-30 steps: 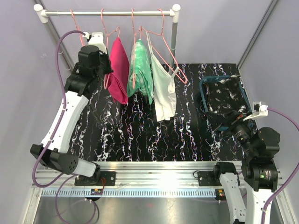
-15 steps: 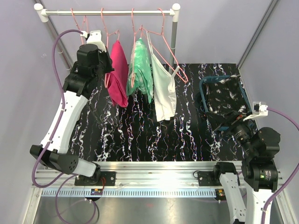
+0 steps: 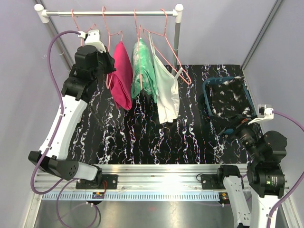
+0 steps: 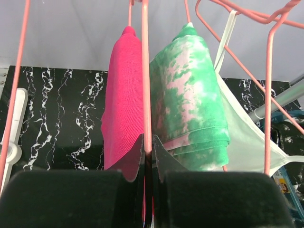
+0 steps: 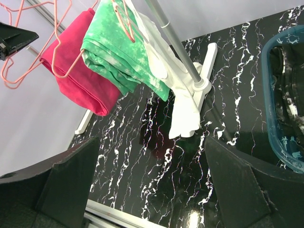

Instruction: Remove the trousers from the hanger

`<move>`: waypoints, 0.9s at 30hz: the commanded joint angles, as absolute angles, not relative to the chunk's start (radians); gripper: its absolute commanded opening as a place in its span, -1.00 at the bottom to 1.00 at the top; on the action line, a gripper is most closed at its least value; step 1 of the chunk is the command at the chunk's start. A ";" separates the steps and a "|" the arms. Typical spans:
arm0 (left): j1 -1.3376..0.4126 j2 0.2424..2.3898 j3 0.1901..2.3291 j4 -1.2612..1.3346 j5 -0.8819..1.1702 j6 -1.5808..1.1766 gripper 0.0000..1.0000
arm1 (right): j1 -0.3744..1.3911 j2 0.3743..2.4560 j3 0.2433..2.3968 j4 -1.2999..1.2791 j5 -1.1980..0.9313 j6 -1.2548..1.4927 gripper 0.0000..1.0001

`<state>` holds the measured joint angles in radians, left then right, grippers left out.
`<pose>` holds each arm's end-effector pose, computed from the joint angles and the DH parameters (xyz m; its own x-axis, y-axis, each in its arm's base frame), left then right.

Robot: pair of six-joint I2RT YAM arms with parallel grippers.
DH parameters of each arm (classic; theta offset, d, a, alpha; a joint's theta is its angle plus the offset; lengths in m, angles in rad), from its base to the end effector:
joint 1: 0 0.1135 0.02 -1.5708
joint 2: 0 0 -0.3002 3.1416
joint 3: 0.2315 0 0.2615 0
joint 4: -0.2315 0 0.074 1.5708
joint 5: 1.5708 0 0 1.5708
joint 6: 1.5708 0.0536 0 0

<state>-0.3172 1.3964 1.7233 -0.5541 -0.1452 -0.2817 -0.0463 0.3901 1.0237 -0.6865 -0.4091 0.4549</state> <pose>0.3002 -0.0904 0.5191 -0.2541 -0.2061 -0.9450 0.1083 0.9648 -0.2395 0.0359 0.0197 0.4202 -0.2031 0.4130 -0.8878 -0.2951 0.8387 0.4577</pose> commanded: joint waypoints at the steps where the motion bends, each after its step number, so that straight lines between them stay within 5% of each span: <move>1: -0.319 1.312 1.779 -0.298 -0.121 -0.285 -1.00 | -0.040 0.388 1.062 -0.678 -0.417 0.449 0.99; 27: -0.321 1.077 1.746 -0.385 -0.015 -0.334 -1.00 | 0.112 0.590 1.210 -0.690 -0.537 0.242 0.99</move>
<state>-0.3172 1.1423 1.7248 -0.5888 -0.0475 -0.3153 0.0669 0.5476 1.1259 -0.7040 -0.5076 0.2935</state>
